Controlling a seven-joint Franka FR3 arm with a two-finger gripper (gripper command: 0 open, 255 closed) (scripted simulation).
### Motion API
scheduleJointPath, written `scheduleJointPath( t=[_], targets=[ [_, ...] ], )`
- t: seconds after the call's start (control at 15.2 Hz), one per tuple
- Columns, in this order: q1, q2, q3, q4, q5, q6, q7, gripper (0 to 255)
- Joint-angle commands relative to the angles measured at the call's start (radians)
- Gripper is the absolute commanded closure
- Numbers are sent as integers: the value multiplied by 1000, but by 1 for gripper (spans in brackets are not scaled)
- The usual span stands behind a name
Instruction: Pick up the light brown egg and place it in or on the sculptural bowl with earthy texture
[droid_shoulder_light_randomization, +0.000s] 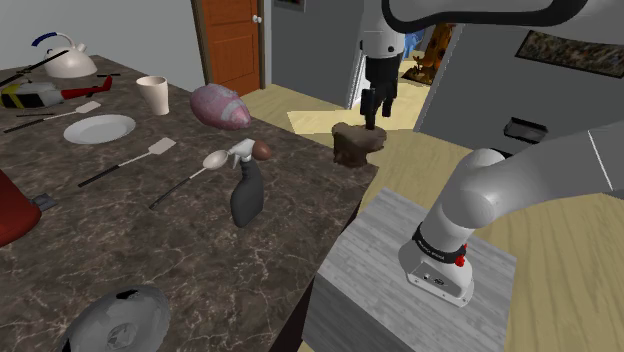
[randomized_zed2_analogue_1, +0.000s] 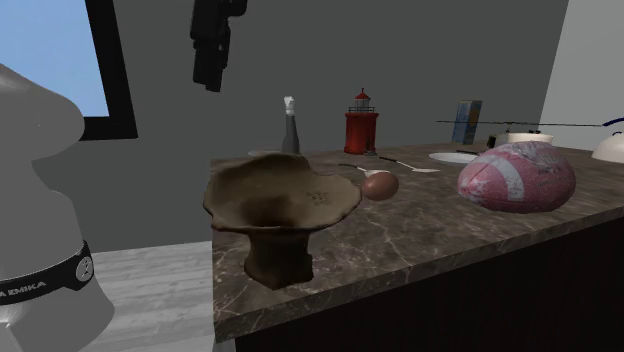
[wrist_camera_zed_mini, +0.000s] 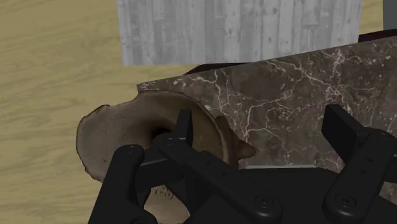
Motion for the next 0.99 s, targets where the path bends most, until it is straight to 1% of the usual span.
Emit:
scheduleJointPath(
  t=[0.0,0.46,0.92],
  targets=[
    [0,0,0,0,0,0,0,0],
    [6,240,58,67,24,193,85,0],
    [8,499,105,200,12,336,172,0]
  ],
)
